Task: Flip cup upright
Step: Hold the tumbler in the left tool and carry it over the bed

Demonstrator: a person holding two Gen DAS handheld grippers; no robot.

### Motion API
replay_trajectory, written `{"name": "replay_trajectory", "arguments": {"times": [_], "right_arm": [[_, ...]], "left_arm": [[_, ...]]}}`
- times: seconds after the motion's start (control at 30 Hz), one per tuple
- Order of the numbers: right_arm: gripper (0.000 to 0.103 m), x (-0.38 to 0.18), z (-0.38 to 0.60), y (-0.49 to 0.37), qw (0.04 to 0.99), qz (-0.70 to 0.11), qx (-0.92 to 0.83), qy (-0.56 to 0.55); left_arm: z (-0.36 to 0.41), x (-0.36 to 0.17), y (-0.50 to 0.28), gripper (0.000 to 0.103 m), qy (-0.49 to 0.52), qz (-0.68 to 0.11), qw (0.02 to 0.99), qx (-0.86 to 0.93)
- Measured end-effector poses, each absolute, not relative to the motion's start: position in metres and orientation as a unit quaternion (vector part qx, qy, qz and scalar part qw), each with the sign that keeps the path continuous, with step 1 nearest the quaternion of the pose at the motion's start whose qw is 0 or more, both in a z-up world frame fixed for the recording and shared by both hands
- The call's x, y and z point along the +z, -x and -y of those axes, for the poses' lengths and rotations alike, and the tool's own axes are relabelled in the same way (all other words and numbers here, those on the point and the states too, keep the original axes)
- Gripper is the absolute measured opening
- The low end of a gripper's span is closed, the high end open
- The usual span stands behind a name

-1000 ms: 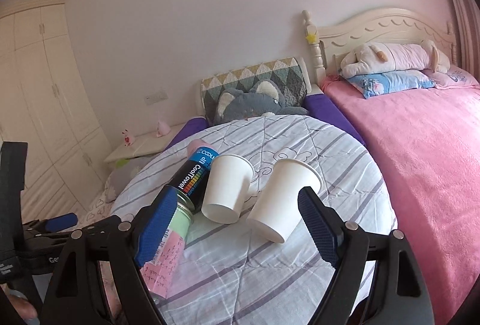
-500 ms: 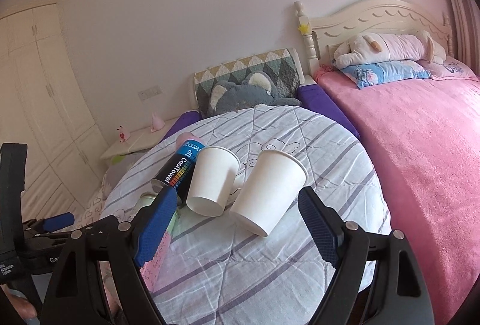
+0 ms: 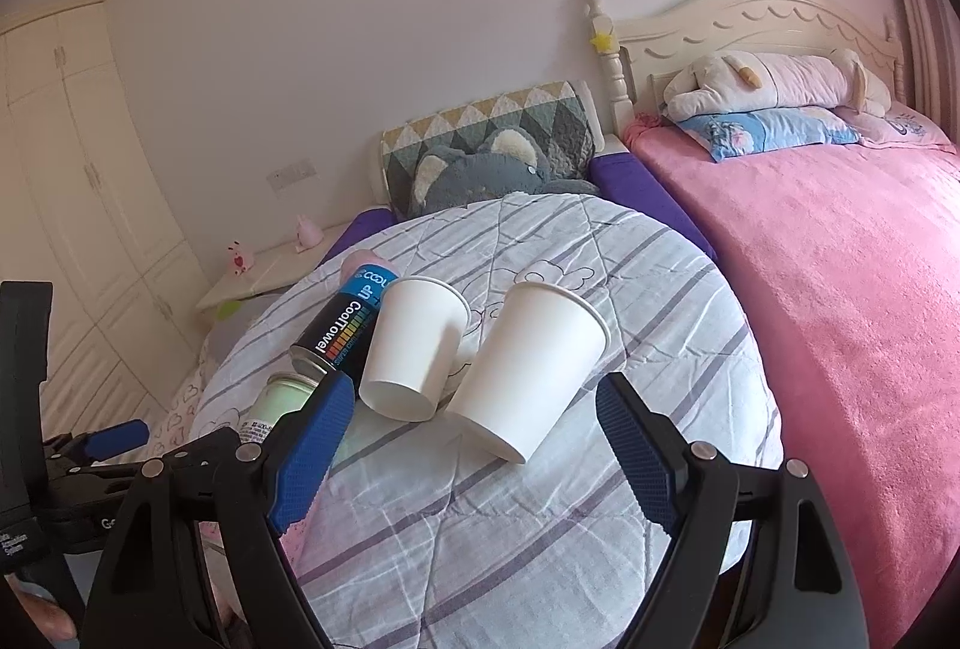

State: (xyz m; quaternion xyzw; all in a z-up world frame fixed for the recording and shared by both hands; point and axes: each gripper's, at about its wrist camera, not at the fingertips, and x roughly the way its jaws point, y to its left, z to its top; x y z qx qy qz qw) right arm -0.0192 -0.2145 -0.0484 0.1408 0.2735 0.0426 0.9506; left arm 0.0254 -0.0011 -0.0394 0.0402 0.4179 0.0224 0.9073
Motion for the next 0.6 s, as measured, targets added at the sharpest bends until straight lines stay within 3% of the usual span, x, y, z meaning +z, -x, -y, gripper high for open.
{"name": "replay_trajectory", "arguments": {"times": [0.6], "right_arm": [[0.084, -0.051, 0.213, 0.018, 0.949, -0.282, 0.041, -0.132]], "left_arm": [[0.004, -0.050, -0.033, 0.102, -0.034, -0.438, 0.898, 0.012]]}}
